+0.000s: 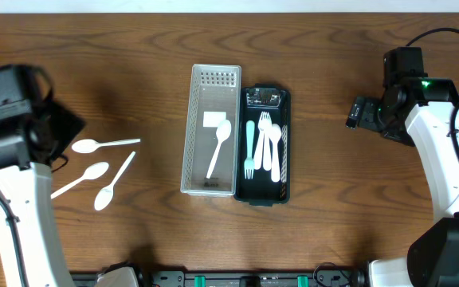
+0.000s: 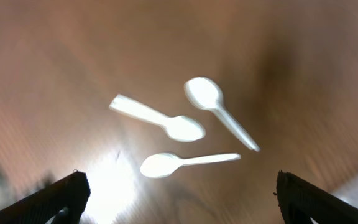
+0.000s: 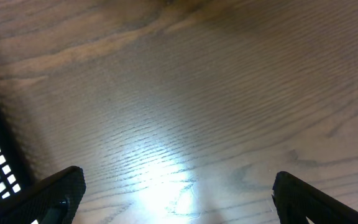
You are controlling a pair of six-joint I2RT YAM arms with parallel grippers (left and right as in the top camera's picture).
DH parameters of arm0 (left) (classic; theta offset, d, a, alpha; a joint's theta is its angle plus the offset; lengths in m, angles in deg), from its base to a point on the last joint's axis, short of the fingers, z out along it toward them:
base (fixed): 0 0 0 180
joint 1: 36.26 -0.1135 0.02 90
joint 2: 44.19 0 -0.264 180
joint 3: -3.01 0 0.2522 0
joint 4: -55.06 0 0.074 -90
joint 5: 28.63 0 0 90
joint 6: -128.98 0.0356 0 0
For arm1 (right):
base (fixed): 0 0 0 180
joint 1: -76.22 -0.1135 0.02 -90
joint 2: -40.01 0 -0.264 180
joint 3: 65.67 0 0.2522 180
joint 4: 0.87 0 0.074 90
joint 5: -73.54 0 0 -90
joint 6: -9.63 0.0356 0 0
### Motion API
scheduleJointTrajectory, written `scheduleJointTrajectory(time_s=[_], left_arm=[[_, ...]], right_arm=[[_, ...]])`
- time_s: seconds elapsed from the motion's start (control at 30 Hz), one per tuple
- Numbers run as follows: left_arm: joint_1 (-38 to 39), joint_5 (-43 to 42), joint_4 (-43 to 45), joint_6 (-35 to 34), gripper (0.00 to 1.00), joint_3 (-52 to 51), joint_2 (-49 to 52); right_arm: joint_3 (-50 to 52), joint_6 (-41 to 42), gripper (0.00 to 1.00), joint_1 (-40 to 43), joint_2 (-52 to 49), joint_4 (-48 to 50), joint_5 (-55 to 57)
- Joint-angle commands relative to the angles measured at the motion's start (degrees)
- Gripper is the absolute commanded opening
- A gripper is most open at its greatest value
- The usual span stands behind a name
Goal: Pack container
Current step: 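Lower the left gripper onto the next white spoon and grasp it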
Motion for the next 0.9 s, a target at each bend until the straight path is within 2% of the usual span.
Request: scheduleJointTrajectory(time_s=[0.0,0.2,0.4,0.6,0.87], left_arm=[[-6.0,-3.6,0.4,-19.9,0.98,-5.9,0.3],[-11.6,-8.9,8.5,-30.6,0.98,-18.6,0.7],[-12.1,-9.7,18.5,-34.0,0.98,-27.6,2.7],[-12.1,-9.8,25.6,-34.4,0.99,-29.4,6.7],[-12.1,-10.4,26.8,-39.4,0.98,-29.4,12.0]], right_arm=[[-0.2,-0.9,0.99,0.1,0.5,-0.2,-0.2],[-0.2,-0.9,0.99,0.1,0.5,-0.9,-0.2],[-0.2,-0.9,0.99,0.1,0.5,-1.2,-0.3],[-0.2,-0.9,0.99,0.1,0.5,-2.0,-0.3],[-0.2,-0.9,0.99,0.1,0.5,-2.0,-0.2]])
